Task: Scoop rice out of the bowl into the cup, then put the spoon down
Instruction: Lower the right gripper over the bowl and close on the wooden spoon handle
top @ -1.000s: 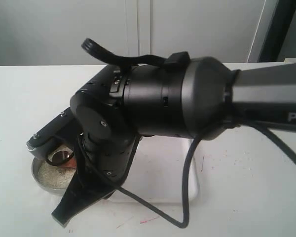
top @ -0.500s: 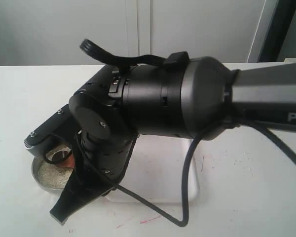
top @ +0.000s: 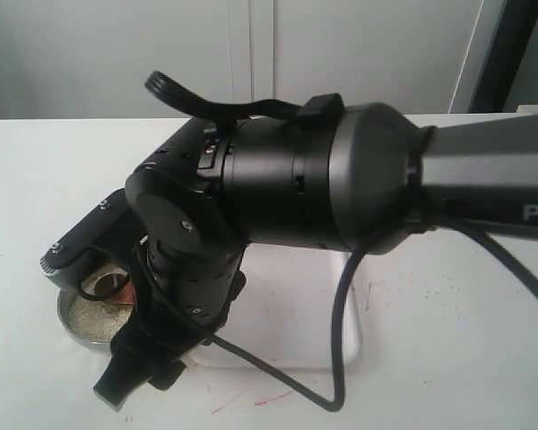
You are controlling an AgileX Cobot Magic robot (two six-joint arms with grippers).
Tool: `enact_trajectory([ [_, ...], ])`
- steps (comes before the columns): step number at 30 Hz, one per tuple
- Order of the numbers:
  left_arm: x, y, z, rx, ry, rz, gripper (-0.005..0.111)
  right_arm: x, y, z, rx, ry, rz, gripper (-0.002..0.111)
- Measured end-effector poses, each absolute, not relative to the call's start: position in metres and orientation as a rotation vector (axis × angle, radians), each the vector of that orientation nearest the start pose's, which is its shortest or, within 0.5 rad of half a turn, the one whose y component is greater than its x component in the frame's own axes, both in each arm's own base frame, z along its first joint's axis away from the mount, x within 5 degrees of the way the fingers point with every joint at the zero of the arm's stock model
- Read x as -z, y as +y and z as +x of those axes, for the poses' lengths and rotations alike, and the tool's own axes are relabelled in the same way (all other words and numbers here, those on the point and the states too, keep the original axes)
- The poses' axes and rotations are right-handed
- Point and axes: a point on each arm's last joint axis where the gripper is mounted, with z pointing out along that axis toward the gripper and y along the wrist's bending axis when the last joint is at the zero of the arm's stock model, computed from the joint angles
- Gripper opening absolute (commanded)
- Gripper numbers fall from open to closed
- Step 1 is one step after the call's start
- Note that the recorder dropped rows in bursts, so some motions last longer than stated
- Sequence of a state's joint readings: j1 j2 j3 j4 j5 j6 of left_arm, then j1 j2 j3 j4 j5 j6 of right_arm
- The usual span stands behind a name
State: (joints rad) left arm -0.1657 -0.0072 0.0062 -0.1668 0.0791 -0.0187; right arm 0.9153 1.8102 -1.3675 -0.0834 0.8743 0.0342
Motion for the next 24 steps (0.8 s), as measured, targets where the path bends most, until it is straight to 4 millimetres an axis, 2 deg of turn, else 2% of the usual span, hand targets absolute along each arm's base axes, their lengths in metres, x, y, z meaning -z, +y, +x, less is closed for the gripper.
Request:
enact_trajectory([
  [9,-0.204,-0.01,0.055,0.286,1.568,-0.005,0.014,-0.235,0.299,0.237,-0.143,2.482,-1.252,0.063],
  [15,-0.204,-0.01,0.055,0.286,1.568,-0.005,0.014,-0.214,0.298,0.25,-0.104,2.545,-1.224,0.06],
  [24,-0.204,-0.01,0.055,0.286,1.568,-0.005,0.014,-0.205,0.299,0.263,-0.116,2.524,-1.175,0.06],
])
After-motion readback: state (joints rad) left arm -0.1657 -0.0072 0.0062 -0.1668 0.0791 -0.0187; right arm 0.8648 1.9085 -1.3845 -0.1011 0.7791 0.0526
